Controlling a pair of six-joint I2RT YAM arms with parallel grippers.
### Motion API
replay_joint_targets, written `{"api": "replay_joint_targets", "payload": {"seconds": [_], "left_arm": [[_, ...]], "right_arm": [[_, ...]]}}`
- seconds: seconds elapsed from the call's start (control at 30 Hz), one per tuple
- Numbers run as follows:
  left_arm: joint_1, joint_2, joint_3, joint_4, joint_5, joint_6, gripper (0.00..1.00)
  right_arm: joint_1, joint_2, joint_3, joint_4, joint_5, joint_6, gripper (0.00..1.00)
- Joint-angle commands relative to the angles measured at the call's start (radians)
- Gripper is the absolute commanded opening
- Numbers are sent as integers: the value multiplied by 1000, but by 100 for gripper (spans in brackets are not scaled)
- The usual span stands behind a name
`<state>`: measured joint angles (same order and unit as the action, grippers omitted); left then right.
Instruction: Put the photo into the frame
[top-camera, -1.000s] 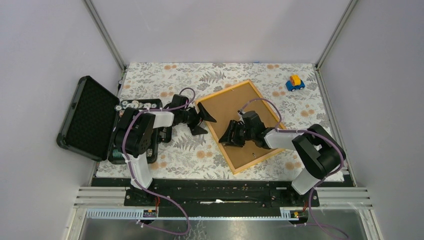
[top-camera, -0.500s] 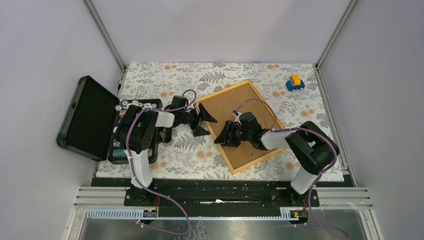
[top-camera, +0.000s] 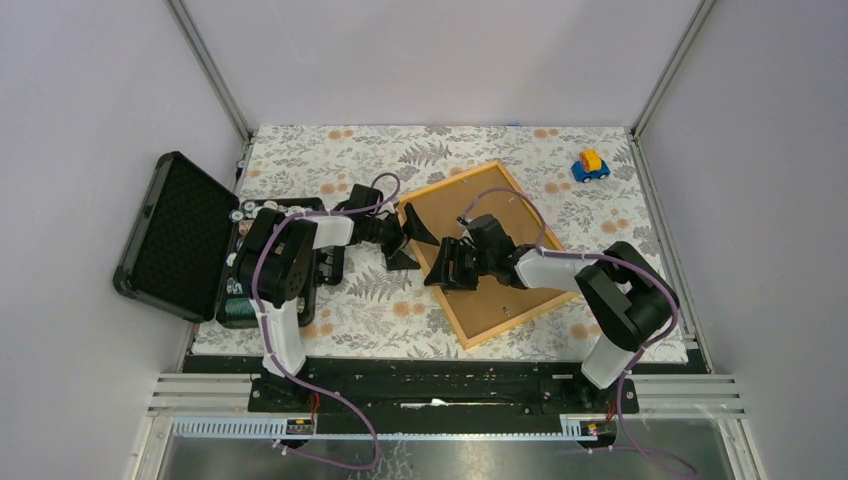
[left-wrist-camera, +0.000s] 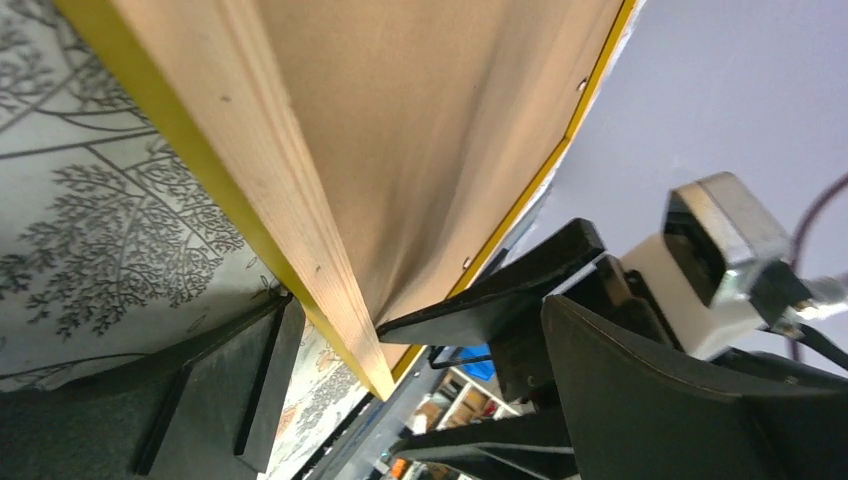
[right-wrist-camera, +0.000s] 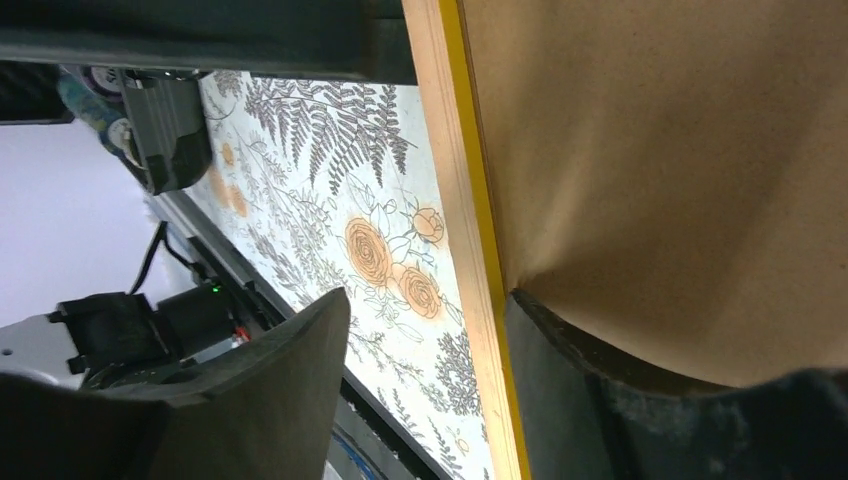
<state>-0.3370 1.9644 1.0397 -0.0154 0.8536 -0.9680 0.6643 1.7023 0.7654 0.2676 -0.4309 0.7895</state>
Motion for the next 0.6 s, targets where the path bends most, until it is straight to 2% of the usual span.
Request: {"api": "replay_joint_targets", "payload": {"seconds": [0.0, 0.1, 0.23, 0.4, 0.5, 0.57], "left_arm": [[-11, -36, 43, -93, -224, 155, 99], [-11, -48, 44, -109, -232, 166, 99], [-15, -82, 33, -125, -241, 169, 99], [-33, -167, 26, -184, -356, 190, 99], [-37, -199, -9, -179, -386, 162, 99], [-42, -201, -38, -153, -377, 138, 99]], "right_arm": [[21, -133, 87, -221, 123, -106, 71], [-6, -213, 107, -303, 205, -167, 82], [-99, -273, 141, -418, 250, -237, 88], [-305, -359, 117, -515, 316, -287, 99], [-438, -388, 118, -573, 413, -297, 100], [-535, -384, 118, -577, 425, -291, 100]]}}
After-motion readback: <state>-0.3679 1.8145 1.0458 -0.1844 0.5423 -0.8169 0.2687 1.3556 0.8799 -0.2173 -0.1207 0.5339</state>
